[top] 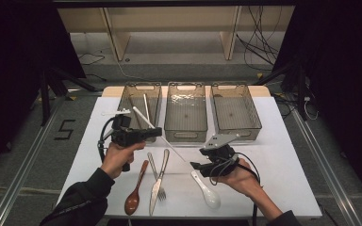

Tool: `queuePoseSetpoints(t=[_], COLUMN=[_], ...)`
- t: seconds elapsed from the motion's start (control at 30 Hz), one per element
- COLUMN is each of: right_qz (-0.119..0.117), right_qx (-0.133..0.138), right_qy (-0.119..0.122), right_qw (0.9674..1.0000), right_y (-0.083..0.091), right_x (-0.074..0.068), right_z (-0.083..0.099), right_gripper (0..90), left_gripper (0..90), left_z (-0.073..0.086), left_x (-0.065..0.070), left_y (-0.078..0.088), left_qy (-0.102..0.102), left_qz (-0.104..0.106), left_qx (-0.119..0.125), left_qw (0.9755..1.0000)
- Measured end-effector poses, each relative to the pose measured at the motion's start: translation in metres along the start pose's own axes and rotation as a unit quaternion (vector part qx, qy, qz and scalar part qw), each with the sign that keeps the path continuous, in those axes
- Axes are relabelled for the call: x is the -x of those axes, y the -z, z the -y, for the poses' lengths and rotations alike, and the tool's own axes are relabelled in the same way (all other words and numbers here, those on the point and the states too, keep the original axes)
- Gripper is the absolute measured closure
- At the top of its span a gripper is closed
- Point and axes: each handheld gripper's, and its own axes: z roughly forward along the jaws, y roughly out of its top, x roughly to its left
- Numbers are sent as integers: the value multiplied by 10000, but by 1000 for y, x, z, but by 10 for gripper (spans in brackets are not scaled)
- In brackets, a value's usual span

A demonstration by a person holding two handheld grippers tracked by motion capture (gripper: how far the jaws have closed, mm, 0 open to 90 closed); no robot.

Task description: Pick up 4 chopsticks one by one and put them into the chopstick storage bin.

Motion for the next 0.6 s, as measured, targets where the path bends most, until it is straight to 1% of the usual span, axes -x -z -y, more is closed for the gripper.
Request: queuePoseSetpoints(t=[0.13, 0.27, 0.43, 0.6], right_qz=[12, 44, 51, 22], right_qx=[-8, -34, -32, -23], right_qy=[-56, -107, -168, -160], right_qw=[10000, 9999, 9998, 9999], right_y=[4, 6, 9, 11], right_x=[1, 3, 4, 4], right_z=[4, 9, 12, 14], right_gripper=[406, 382, 365, 351], left_gripper=[832, 832, 832, 831], left_z=[-14, -30, -50, -68], left_x=[-14, -23, -35, -47], left_y=[16, 30, 44, 52], left_qy=[164, 208, 240, 308], left_qz=[-76, -224, -410, -614], left_qx=[166, 289, 320, 381], left_qw=[9997, 9991, 9984, 9969])
